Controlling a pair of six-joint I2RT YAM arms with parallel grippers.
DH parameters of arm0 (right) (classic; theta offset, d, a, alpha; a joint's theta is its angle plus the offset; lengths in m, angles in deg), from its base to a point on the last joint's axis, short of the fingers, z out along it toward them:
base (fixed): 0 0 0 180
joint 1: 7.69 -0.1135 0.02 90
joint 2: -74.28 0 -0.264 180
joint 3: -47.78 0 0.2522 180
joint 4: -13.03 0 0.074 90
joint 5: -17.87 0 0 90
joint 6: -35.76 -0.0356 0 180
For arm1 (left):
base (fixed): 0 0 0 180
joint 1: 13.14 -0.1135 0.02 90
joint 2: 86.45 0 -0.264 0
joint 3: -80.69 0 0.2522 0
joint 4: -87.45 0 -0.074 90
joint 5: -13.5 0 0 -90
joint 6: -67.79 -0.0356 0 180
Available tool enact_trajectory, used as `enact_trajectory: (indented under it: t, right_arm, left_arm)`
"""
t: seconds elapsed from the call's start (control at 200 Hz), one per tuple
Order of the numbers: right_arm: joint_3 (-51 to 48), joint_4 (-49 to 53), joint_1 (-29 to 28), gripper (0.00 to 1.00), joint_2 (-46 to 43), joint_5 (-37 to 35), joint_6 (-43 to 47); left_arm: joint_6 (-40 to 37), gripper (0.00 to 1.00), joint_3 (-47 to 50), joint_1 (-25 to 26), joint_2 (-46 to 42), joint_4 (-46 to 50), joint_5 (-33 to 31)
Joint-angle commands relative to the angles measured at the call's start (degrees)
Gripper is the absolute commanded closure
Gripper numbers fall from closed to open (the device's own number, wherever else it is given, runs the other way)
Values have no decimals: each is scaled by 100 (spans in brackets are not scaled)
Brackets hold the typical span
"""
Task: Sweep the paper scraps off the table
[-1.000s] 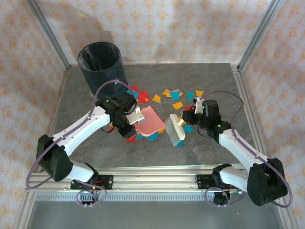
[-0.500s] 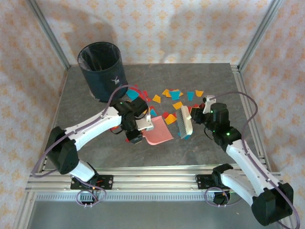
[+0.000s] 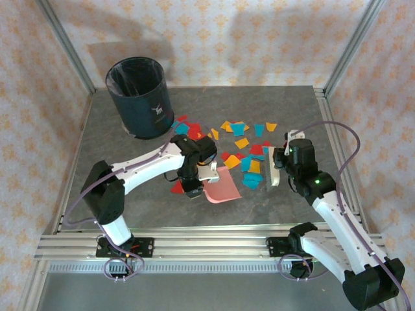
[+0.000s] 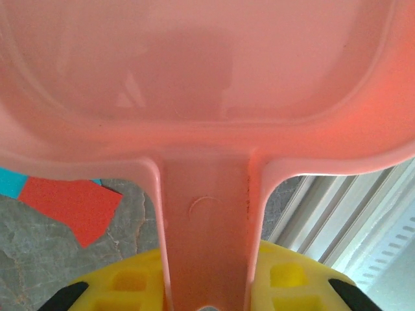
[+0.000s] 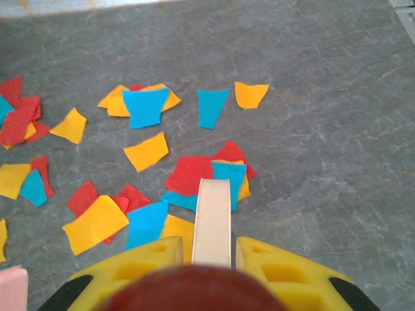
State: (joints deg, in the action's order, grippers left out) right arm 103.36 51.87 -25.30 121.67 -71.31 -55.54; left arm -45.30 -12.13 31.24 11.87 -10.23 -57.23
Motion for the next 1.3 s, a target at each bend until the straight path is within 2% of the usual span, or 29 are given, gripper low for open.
enact_trajectory:
  t: [0.0, 0.42, 0.741, 1.296]
  right_arm:
    - [158, 179, -23, 100, -29, -310, 169]
    - [134, 444, -99, 100, 291, 164, 301]
    - [111, 485, -179, 100, 458, 909, 372]
    - [246, 515, -271, 100, 347, 2107, 508]
  left_arm:
    - [143, 100, -310, 92, 212, 353, -264]
    - [300, 100, -992, 309, 1018, 595, -428]
    - [488, 100, -1487, 328, 1727, 899, -556]
    - [521, 100, -2084, 334, 2305, 888, -464]
